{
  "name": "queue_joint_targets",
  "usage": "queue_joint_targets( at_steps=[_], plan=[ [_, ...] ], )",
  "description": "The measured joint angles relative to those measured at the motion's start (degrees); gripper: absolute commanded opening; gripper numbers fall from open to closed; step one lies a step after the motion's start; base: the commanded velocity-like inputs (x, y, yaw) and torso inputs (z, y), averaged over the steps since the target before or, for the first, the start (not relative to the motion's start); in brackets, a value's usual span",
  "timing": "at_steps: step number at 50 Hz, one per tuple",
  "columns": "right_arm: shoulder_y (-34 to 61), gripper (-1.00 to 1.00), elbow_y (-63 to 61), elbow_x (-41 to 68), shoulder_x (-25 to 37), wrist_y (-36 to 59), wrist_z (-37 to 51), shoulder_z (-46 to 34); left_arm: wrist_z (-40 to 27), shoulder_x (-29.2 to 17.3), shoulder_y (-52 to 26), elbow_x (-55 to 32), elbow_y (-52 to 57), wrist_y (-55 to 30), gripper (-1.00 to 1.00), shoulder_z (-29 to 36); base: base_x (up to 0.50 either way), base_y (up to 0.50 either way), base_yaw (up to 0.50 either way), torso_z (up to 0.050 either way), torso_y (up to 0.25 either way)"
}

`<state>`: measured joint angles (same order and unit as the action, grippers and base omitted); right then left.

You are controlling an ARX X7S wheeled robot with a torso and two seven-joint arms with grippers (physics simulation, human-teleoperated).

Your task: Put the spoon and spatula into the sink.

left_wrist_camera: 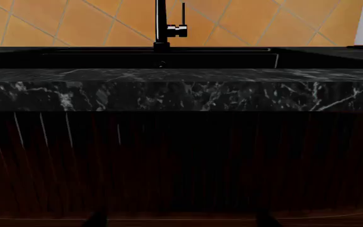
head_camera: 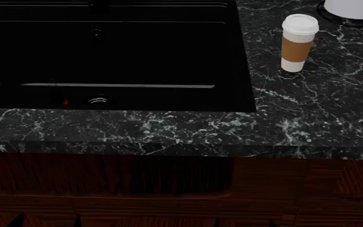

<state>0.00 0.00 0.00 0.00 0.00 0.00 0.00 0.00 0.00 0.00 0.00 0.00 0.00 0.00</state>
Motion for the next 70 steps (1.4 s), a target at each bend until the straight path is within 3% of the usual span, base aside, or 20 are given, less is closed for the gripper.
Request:
queue_joint_targets(
  at_steps=[28, 43, 53, 70],
  plan=[
    [-0.89, 1.00, -1.76, 3.38, 3.68, 0.69, 5.04, -4.47, -4.89, -4.11, 0.42, -1.41, 1.67, 0.51, 1.00, 4.63, 0.00, 0.00, 0.00, 0.000, 0.000],
    [-4.31, 1.00, -16.19, 3.91, 5.81, 3.54, 6.96, -5.87, -8.53, -6.64, 3.14, 4.23, 17.23, -1.43, 1.00, 6.27, 0.00, 0.00, 0.00, 0.000, 0.000],
    [-2.76, 1.00, -27.08, 5.86, 6.95, 13.42, 7.79, -6.57, -8.45, -7.26, 0.24, 5.18, 27.00, -13.42, 1.00, 5.61, 0.00, 0.00, 0.00, 0.000, 0.000],
    [9.15, 1.00, -40.74, 9.55, 9.59, 37.94, 9.80, -6.06, -6.29, -8.14, -10.26, 3.46, 37.58, -36.71, 1.00, 2.66, 0.00, 0.00, 0.00, 0.000, 0.000]
  ],
)
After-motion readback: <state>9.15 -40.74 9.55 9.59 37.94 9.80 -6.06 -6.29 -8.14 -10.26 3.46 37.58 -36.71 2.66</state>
